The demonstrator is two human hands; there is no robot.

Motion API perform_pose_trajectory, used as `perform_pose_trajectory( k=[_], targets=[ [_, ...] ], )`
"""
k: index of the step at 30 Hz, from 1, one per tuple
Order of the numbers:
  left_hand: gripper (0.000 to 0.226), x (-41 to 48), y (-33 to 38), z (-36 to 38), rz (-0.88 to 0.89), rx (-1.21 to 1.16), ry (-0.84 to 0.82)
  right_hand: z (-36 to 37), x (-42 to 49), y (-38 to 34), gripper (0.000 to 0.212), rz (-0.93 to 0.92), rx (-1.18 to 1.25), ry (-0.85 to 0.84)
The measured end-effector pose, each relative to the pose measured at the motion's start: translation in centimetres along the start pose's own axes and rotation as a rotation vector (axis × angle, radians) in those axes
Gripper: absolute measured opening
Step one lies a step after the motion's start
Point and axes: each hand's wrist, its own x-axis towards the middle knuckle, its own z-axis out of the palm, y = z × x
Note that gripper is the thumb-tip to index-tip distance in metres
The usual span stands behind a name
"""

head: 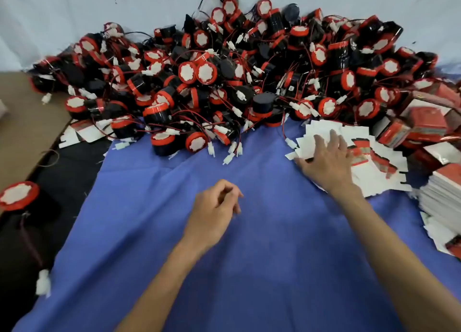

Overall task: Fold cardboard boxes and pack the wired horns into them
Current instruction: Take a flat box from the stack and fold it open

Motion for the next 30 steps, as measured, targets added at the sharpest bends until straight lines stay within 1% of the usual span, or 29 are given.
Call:
perform_pose_trajectory(
  k=[1, 2, 4, 6, 10, 11, 13, 14, 15, 16, 18, 20, 22, 24, 26, 28, 29, 30],
  targets=[
    [0.025, 1.9, -0.2, 0.1, 0.001, 0.109, 0.043, 0.8, -0.3, -0.1, 0.073, 0.089, -0.111, -0.001],
    [0.022, 3.2, -0.1, -0.1, -0.002, 0.237, 0.056, 1.2, -0.6, -0.1, 0.074, 0.121, -0.19, 0.01],
    [0.017, 5.6, -0.6, 0.0, -0.016, 0.399, 0.055, 2.8, -1.4, 0.1, 0.07, 0.075, -0.273, 0.052],
    [0.014, 6.3, -1.3, 0.4, 0.008, 0.446, 0.052, 3.3, -1.6, 0.4, 0.066, 0.022, -0.273, 0.097],
    [0.013, 5.6, -1.8, 2.1, 0.063, 0.452, 0.059, 2.9, -1.7, 0.2, 0.056, -0.023, -0.248, 0.145],
    [0.012, 5.7, -1.8, 2.5, 0.083, 0.445, 0.059, 2.7, -1.9, 0.0, 0.052, -0.06, -0.23, 0.183],
    [0.011, 5.7, -1.6, 3.0, 0.113, 0.457, 0.039, 2.2, -2.3, -0.3, 0.043, -0.13, -0.179, 0.338],
    [0.01, 5.7, -1.6, 3.0, 0.128, 0.465, 0.023, 1.9, -2.5, -0.4, 0.036, -0.132, -0.145, 0.423],
    [0.01, 5.8, -1.5, 3.0, 0.145, 0.468, 0.013, 1.7, -2.7, -0.4, 0.028, -0.124, -0.108, 0.475],
    [0.009, 5.7, -1.6, 2.8, 0.159, 0.471, -0.002, 1.5, -2.9, -0.5, 0.031, -0.115, -0.074, 0.506],
    [0.006, 5.4, -2.0, 1.9, 0.222, 0.507, -0.008, 1.3, -3.1, -0.6, 0.055, -0.104, -0.05, 0.478],
    [0.005, 5.1, -2.6, 0.2, 0.307, 0.616, 0.021, 1.1, -3.2, -0.3, 0.066, -0.101, -0.037, 0.434],
    [0.007, 4.9, -3.4, -2.3, 0.324, 0.72, 0.033, 0.9, -3.2, 0.1, 0.067, -0.08, -0.037, 0.396],
    [0.009, 4.7, -4.1, -5.1, 0.288, 0.762, 0.063, 0.9, -3.1, 0.6, 0.066, -0.042, -0.033, 0.393],
    [0.007, 4.3, -4.6, -7.3, 0.273, 0.787, 0.12, 1.2, -3.1, 0.8, 0.061, -0.057, -0.03, 0.413],
    [0.006, 4.2, -4.9, -9.0, 0.32, 0.808, 0.248, 1.3, -3.1, 0.9, 0.053, -0.109, -0.025, 0.428],
    [0.009, 4.3, -5.0, -9.8, 0.31, 0.801, 0.322, 1.3, -3.1, 1.0, 0.051, -0.136, -0.023, 0.437],
    [0.017, 4.5, -5.1, -10.7, 0.255, 0.797, 0.36, 1.3, -3.1, 1.2, 0.05, -0.153, -0.021, 0.449]
  ],
)
